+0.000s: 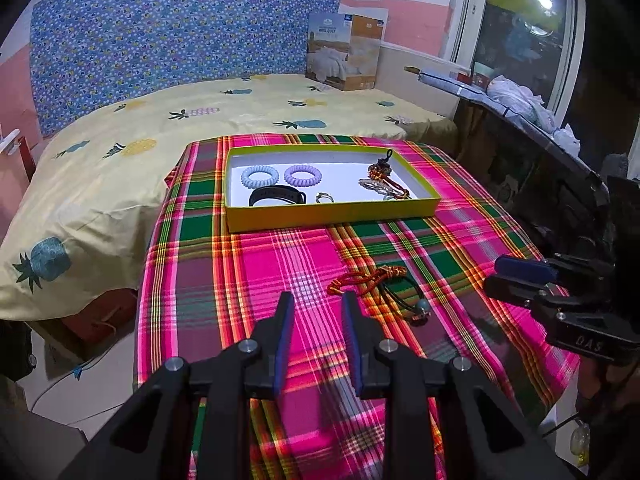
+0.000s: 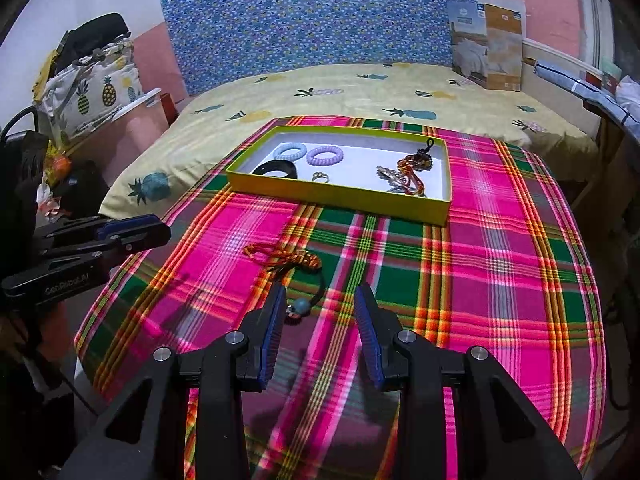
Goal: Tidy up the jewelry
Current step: 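Move both open tools back toward the orange cord bracelet and black hair tie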
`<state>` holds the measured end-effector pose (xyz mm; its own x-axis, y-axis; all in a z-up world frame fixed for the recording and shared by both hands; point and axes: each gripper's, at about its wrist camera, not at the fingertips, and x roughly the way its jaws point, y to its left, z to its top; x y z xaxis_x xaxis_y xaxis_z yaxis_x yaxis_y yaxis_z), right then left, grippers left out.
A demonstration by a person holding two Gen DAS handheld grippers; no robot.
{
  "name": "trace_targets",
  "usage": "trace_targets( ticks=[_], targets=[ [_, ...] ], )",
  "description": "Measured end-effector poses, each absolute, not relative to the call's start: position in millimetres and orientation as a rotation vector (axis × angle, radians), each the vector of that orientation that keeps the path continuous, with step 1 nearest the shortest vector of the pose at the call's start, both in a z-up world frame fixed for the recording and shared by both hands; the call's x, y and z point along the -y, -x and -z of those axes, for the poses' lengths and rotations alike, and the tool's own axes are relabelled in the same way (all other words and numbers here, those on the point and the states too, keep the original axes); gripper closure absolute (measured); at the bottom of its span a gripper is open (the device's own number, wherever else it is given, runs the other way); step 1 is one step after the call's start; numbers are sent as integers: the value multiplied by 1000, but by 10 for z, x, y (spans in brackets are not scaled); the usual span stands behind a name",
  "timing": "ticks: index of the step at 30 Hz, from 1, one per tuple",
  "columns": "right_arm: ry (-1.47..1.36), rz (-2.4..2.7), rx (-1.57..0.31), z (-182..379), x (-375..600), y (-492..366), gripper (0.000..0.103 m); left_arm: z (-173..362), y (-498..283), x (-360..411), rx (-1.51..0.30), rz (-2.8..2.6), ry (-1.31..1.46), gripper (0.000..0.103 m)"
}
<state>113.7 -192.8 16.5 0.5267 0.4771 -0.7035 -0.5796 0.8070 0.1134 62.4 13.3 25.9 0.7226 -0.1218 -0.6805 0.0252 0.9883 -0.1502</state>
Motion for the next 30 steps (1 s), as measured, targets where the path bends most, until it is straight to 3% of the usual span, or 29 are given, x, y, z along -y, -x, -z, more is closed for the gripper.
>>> trace_targets(
  ticks=[30],
  targets=[
    [203,-672,-919,354,1507,-1310,67,-124,-660,-301,-787,64,166,77]
  ],
)
